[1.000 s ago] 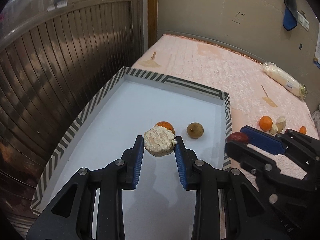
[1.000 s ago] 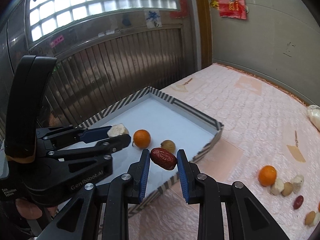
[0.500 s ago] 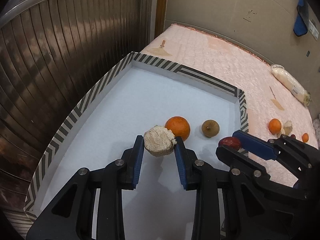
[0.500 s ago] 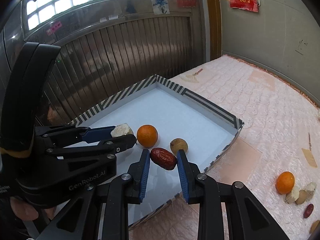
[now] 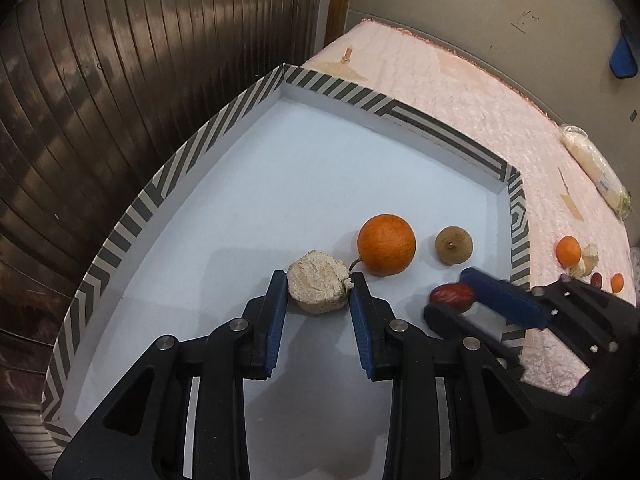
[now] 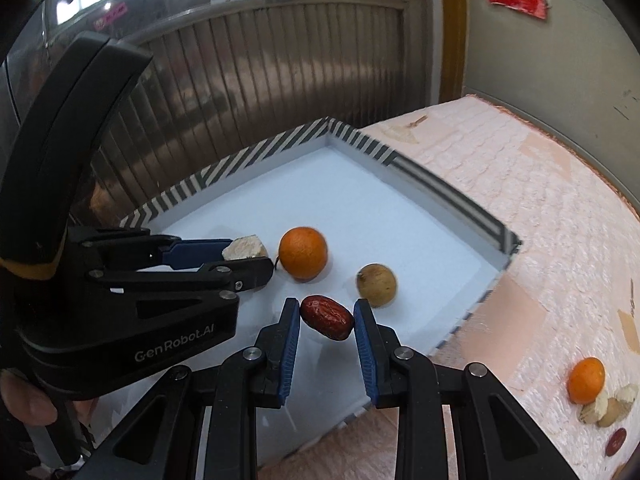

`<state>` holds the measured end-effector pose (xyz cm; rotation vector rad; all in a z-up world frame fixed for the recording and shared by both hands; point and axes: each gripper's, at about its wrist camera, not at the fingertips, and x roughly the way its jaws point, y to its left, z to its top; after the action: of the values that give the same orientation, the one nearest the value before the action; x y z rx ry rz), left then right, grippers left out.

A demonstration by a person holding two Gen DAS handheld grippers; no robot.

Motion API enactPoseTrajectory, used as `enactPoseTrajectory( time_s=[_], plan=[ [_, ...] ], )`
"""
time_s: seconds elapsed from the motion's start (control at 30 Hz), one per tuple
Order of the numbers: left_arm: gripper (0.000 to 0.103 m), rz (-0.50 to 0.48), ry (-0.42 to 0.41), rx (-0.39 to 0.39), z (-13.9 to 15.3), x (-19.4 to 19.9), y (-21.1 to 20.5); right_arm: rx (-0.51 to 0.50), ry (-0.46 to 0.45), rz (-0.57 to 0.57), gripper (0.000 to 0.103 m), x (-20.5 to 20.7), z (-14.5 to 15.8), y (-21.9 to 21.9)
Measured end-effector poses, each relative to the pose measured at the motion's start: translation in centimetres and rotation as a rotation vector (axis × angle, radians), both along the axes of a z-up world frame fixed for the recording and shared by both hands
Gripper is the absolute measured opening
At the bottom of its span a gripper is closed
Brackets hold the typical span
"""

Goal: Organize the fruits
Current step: 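Open both tools to drop the cake piece and red date into the tray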

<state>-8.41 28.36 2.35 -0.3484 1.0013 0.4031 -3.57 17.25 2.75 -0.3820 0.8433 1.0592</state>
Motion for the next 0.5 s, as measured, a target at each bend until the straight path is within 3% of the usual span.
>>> enactPoseTrajectory(
  time_s=[0.13,0.3,0.5],
  plan=[
    [0.035,-0.002,0.005,0.000,-0.1,0.0,-0.1,-0.004,0.004,0.013,0.027,-0.1,-0.3,0.5],
    [0.052,0.005,0.003,-0.011,0.0,-0.2,0.1,-0.011,0.007,0.026,0.027,-0.2,-0.6,0.7],
    [0.052,0.012,-0.026,-0.015,1.1,-0.9,-0.2,0.011,0.008,0.001,0.034,-0.4,0.2,-0.7]
  ],
)
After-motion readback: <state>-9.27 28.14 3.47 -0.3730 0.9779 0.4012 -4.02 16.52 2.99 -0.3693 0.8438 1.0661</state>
